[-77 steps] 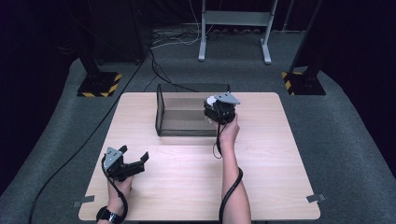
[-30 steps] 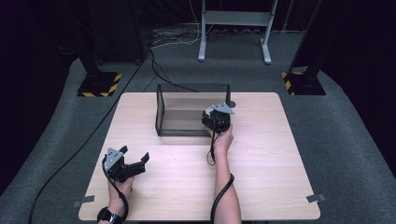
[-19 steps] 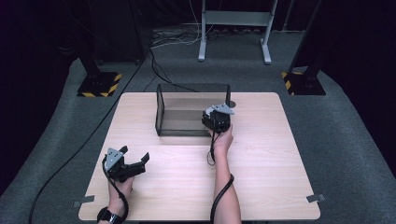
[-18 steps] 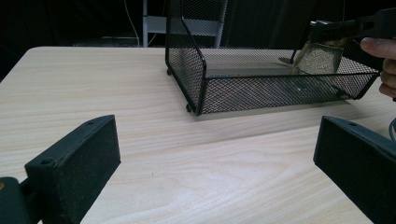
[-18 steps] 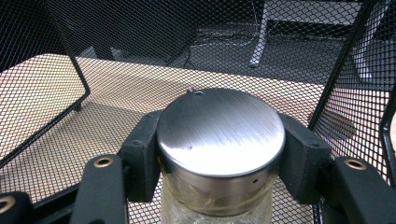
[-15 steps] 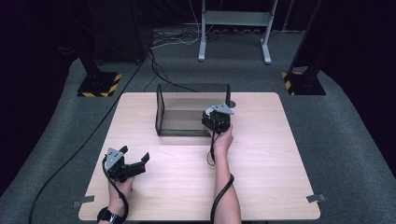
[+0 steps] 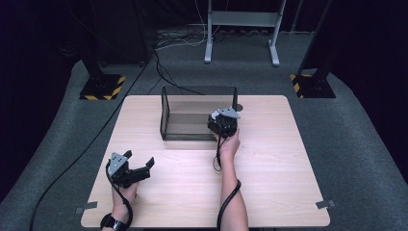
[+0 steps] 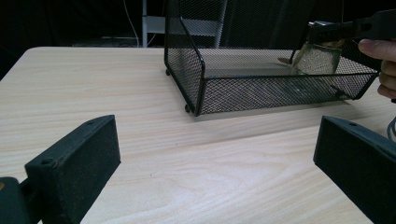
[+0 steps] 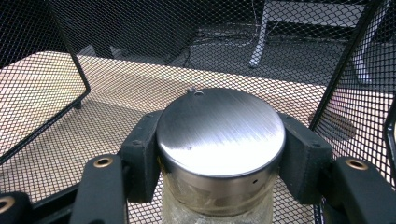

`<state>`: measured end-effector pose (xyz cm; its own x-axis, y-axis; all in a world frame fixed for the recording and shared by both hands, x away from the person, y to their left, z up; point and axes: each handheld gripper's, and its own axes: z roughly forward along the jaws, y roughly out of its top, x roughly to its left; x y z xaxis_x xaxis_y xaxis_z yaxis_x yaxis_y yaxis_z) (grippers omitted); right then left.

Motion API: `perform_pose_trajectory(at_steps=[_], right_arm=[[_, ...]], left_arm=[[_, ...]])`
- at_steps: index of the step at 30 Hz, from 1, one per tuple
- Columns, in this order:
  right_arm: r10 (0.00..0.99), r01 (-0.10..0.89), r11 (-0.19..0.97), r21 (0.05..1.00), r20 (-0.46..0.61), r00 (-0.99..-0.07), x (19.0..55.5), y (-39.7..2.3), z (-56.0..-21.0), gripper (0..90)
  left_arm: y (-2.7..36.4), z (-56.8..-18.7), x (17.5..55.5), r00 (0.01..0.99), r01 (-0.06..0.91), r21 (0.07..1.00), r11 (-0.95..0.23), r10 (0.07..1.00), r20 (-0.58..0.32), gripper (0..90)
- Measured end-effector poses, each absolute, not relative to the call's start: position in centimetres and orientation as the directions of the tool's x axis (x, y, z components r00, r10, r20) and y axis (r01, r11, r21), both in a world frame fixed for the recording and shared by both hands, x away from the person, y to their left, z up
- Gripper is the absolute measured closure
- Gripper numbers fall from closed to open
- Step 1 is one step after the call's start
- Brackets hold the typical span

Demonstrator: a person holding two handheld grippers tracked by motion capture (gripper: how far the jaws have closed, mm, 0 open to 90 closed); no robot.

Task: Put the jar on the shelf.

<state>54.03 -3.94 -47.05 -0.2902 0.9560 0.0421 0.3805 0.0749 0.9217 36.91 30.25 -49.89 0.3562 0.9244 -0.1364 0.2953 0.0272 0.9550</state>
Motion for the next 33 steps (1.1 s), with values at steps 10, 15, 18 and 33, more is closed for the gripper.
perform_pose_trajectory(at_steps=[10, 15, 18, 33], right_arm=[[0.957, 0.383, 0.081, 0.92, 0.035, -0.287, 54.0, -3.9, -47.0, 37.1], [0.959, 0.389, 0.073, 0.918, 0.042, -0.279, 54.1, -3.9, -46.9, 25.8], [0.957, 0.398, 0.083, 0.913, 0.038, -0.286, 54.1, -3.9, -46.8, 15.5], [0.939, 0.383, 0.096, 0.919, 0.045, -0.342, 52.6, -4.8, -45.9, 3.2]], left_arm=[[30.2, -49.9, 36.9, 0.358, 0.296, 0.955, 0.026, 0.924, -0.136, 0.0], [30.2, -49.9, 36.9, 0.358, 0.296, 0.955, 0.027, 0.924, -0.137, 0.0], [30.2, -49.9, 36.9, 0.359, 0.296, 0.955, 0.026, 0.923, -0.136, 0.0], [30.0, -49.9, 37.0, 0.359, 0.297, 0.955, 0.02, 0.924, -0.131, 0.0]])
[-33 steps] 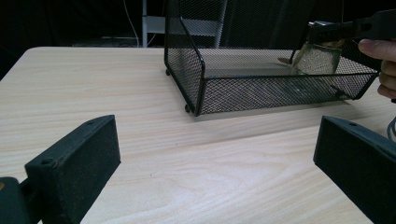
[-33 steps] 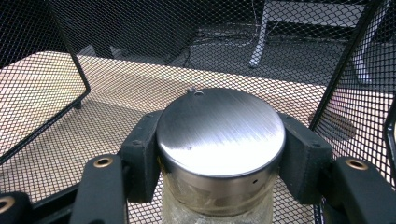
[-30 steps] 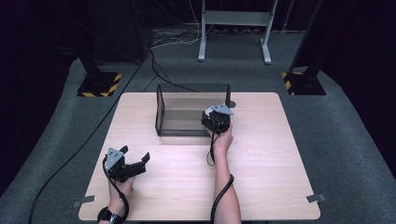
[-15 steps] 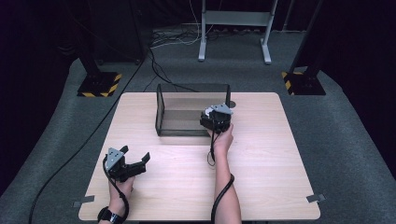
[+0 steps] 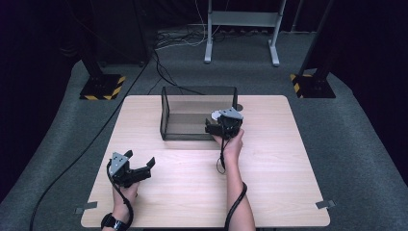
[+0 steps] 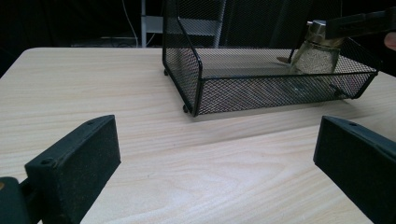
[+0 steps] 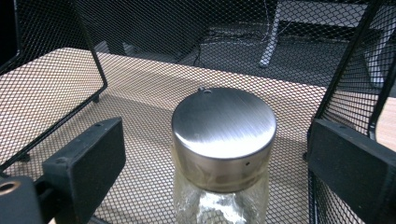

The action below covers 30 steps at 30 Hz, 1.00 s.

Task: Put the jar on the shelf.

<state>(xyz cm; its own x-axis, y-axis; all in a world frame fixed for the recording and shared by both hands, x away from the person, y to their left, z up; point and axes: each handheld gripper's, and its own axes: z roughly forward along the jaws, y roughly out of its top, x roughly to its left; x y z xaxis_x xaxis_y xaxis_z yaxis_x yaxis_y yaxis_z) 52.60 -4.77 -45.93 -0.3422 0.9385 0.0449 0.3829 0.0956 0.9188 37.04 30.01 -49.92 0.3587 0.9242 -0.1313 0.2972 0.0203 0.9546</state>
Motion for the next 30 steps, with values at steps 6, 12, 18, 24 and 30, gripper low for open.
perform_pose_trajectory(at_steps=[6, 12, 18, 24, 30], right_arm=[[0.931, 0.37, 0.089, 0.925, 0.054, -0.361, 51.4, -5.7, -45.5, 3.1], [0.916, 0.348, 0.08, 0.934, 0.068, -0.394, 50.1, -6.5, -44.9, 3.1], [0.903, 0.325, 0.087, 0.942, 0.063, -0.425, 48.2, -7.5, -44.6, 2.9], [0.896, 0.3, 0.076, 0.951, 0.067, -0.439, 46.4, -9.4, -44.3, 2.9], [0.894, 0.277, 0.064, 0.959, 0.068, -0.444, 44.4, -11.9, -44.1, 2.9]], left_arm=[[29.9, -50.0, 37.2, 0.358, 0.3, 0.954, 0.011, 0.925, -0.124, 0.0], [29.8, -50.0, 37.3, 0.357, 0.298, 0.955, 0.003, 0.927, -0.115, 0.0], [29.9, -50.1, 37.4, 0.351, 0.3, 0.954, 0.004, 0.929, -0.114, 0.0], [29.8, -50.2, 37.6, 0.345, 0.303, 0.953, 0.001, 0.932, -0.11, 0.0], [29.7, -50.2, 37.7, 0.341, 0.302, 0.953, -0.001, 0.934, -0.107, 0.0]])
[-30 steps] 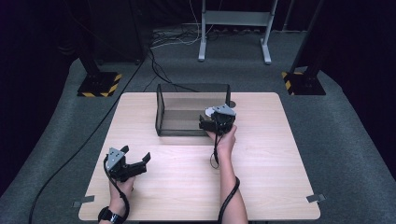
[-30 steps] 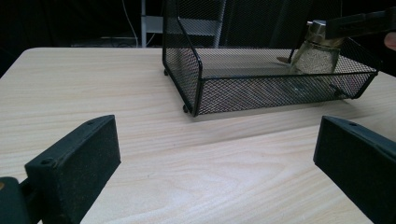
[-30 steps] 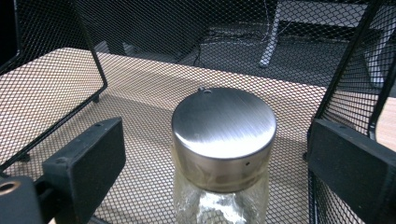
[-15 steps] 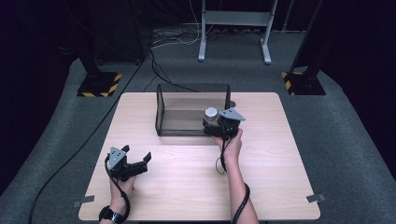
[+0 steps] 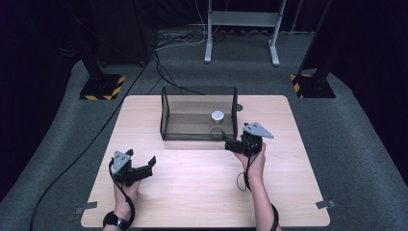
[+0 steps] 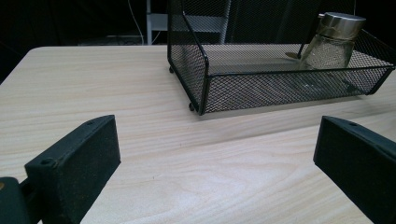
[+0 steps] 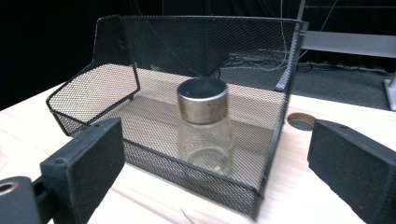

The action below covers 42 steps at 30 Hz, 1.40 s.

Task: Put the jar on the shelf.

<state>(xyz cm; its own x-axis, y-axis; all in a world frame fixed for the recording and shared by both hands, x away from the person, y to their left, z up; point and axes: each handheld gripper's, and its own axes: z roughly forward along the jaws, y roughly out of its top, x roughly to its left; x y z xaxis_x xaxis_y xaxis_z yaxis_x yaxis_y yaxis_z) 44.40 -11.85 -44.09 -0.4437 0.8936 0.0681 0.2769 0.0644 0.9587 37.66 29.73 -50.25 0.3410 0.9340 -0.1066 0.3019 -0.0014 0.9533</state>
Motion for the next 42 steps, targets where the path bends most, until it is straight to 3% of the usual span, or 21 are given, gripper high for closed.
perform_pose_trajectory(at_steps=[25, 42], right_arm=[[0.949, 0.227, -0.053, 0.973, 0.119, -0.292, 37.9, -19.8, -46.2, 2.4], [0.965, 0.234, -0.047, 0.971, 0.105, -0.24, 37.2, -21.3, -46.6, 1.8]], left_arm=[[29.3, -50.2, 37.9, 0.316, 0.297, 0.955, -0.002, 0.944, -0.096, 0.0], [30.0, -49.9, 37.5, 0.297, 0.282, 0.959, 0.006, 0.95, -0.094, 0.0]])
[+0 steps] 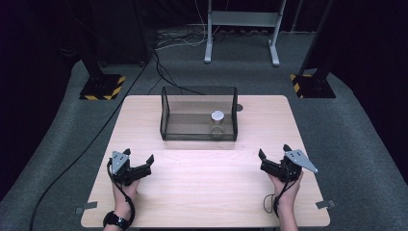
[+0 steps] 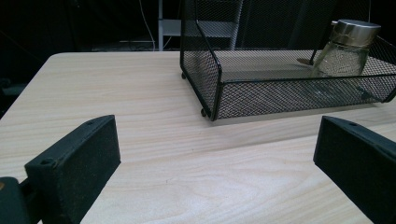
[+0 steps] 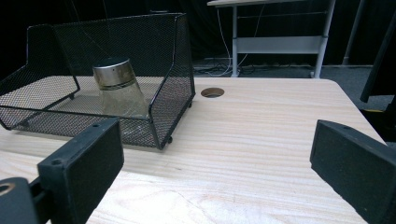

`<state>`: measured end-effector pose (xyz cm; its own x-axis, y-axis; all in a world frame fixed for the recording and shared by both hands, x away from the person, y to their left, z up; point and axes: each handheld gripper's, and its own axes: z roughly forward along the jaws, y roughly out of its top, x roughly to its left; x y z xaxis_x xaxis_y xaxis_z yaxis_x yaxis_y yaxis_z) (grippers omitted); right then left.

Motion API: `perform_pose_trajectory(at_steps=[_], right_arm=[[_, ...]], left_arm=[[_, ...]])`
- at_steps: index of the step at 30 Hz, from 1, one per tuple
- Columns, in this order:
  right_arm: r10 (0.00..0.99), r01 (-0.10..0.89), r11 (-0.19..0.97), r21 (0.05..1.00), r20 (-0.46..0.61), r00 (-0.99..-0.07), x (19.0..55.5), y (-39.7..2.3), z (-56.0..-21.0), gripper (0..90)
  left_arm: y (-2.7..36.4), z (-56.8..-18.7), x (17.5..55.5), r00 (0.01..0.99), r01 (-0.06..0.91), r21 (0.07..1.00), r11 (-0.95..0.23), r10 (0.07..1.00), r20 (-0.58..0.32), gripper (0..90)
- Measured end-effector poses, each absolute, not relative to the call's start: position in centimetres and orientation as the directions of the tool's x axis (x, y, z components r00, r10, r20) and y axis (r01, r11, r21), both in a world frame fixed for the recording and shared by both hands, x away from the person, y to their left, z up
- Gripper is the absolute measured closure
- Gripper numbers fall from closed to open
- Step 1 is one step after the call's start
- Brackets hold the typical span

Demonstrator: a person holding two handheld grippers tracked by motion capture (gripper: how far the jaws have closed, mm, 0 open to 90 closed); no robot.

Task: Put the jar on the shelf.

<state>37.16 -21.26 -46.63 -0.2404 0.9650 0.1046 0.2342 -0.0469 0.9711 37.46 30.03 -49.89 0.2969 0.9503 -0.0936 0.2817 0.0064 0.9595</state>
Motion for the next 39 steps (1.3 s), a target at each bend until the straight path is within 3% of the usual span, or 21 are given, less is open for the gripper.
perform_pose_trajectory(at_steps=[39], right_arm=[[0.967, 0.241, -0.046, 0.969, 0.104, -0.231, 37.14, -21.55, -46.78, 1.9]], left_arm=[[29.88, -49.92, 37.43, 0.301, 0.283, 0.959, 0.001, 0.95, -0.089, 0.0]])
